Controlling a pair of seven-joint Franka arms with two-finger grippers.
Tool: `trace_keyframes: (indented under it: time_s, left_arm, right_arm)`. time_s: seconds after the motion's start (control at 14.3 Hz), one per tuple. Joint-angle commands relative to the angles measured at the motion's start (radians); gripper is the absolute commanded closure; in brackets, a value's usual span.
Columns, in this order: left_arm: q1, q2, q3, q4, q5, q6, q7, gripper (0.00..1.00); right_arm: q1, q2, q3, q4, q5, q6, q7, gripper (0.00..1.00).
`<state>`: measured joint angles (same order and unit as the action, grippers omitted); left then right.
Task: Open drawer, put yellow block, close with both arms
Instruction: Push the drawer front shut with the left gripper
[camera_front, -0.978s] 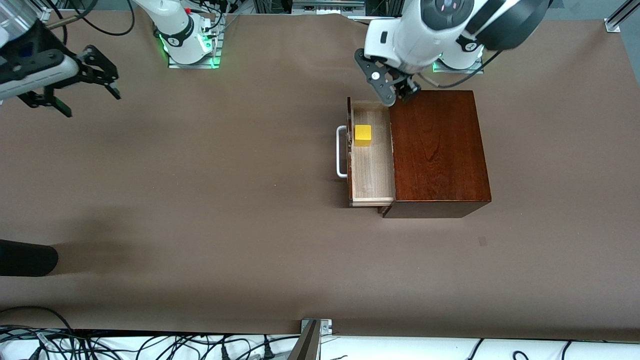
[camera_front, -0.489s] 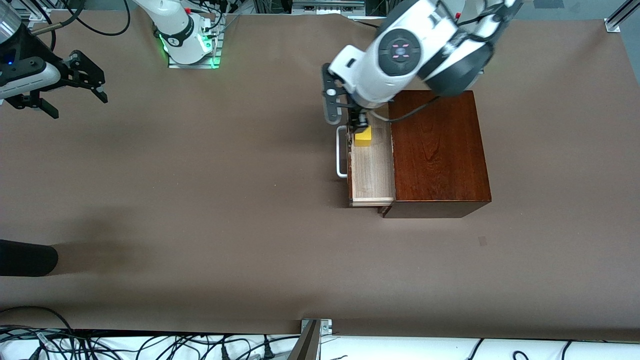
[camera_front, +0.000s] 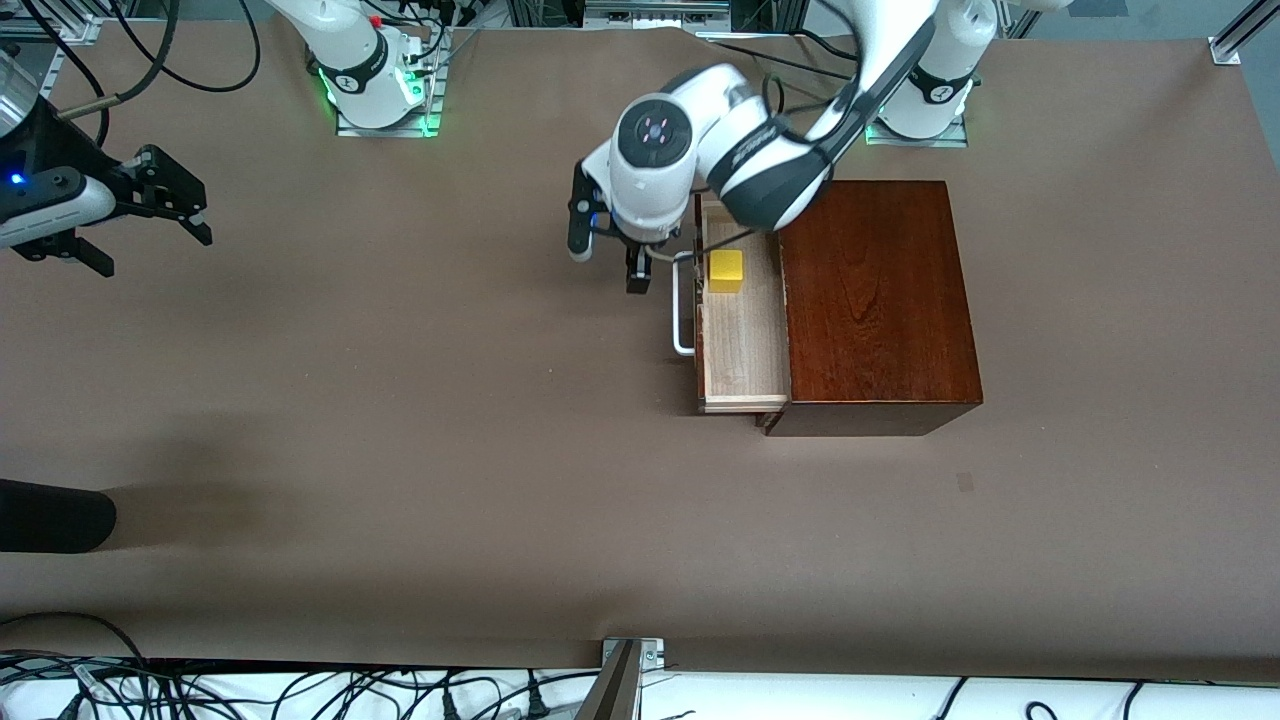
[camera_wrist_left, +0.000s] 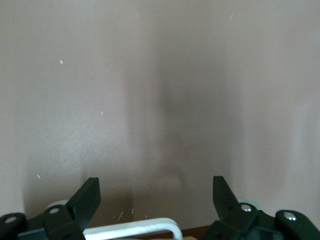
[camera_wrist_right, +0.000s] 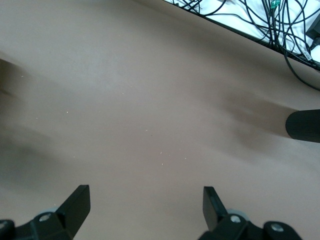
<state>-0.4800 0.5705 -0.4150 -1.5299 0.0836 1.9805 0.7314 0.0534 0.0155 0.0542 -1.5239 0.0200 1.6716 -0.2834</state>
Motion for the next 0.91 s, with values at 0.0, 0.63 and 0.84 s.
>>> trace_keyframes:
  time_s: [0.0,0.63,0.84]
  left_arm:
    - [0.0,0.038,0.013,0.027,0.047,-0.014,0.006,0.0]
    - [0.08,0.038,0.024,0.027,0.171,-0.189,0.005,0.0]
    - [0.115,0.038,0.024,0.025,0.171,-0.245,0.003,0.0]
  right_arm:
    - [-0.006,0.006,0.006,0.027,-0.014,-0.019,0.009,0.0]
    - [0.002,-0.006,0.019,0.025,-0.014,-0.041,0.022,0.0]
    - [0.002,-0.012,0.019,0.027,-0.014,-0.092,0.174,0.0]
